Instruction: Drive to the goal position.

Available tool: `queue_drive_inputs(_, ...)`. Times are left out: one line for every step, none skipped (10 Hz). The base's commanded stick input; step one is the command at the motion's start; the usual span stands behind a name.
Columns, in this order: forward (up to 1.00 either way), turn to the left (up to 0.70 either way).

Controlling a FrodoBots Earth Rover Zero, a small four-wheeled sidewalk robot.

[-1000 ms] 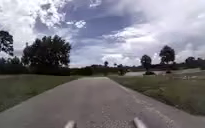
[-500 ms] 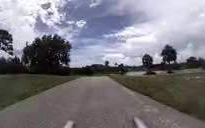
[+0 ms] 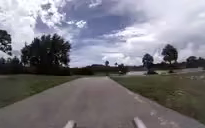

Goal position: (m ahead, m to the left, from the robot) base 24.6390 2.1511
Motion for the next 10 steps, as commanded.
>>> queue_drive_inputs(0.70, 0.00)
queue_drive_inputs(0.70, 0.00)
queue_drive_inputs(0.70, 0.00)
queue_drive_inputs(0.70, 0.00)
queue_drive_inputs(0.70, 0.00)
queue_drive_inputs(0.70, 0.00)
queue_drive_inputs(0.70, 0.00)
queue_drive_inputs(0.70, 0.00)
queue_drive_inputs(0.70, 0.00)
queue_drive_inputs(0.70, 0.00)
